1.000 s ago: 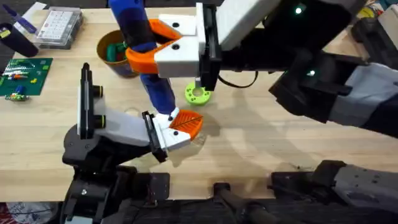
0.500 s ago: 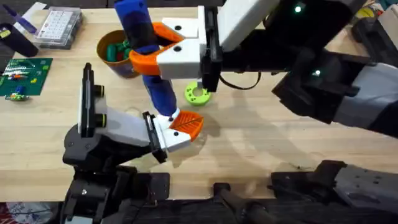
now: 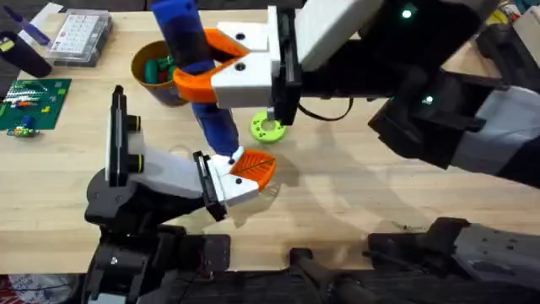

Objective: Pick up the gripper from the table and insert it into the empty holder that is missing its gripper. Then pick up a screw, insert it into the mounting hole, and use the screwdriver to tighten it. Finally, clean up the table by picking up the vegetable and placing it into the bucket.

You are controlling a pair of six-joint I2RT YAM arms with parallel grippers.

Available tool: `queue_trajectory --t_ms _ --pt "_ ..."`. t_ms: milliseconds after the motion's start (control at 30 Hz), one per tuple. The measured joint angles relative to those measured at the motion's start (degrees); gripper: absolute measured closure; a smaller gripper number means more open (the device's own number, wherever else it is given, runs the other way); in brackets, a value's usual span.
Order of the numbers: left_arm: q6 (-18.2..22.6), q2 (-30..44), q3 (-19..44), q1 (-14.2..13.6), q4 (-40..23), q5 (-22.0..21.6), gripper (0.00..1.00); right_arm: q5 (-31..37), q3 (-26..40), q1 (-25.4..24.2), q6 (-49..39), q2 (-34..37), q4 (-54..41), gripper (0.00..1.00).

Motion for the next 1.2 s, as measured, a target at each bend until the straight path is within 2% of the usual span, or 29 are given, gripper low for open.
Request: queue_trajectory --t_ms 133,333,533,767,967,1200 --pt "0.06 0.00 0.00 0.00 0.00 0.00 0.996 -0.09 0.61 -0.07 0.44 -0.02 4.47 0.972" --pt "0.24 -0.02 0.00 0.00 0.00 0.00 0.996 -0.41 7.25 -1.54 0.91 -0.02 -0.38 0.972" --pt "0.26 0.00 0.00 0.00 0.00 0.00 0.996 -0.50 15.82 -4.68 -0.18 -0.02 -11.84 0.972" --pt "0.28 -0.02 0.00 0.00 0.00 -0.02 0.996 -0.28 23.58 -8.68 -5.82 -0.02 -31.08 0.972" --pt "0.28 0.00 0.00 0.00 0.02 -0.02 0.996 1.16 25.90 -11.09 -12.25 0.00 -41.53 0.972" --pt "0.32 -0.02 0.00 0.00 0.00 -0.04 0.996 9.59 25.96 -14.43 -21.08 -0.02 -51.65 0.972"
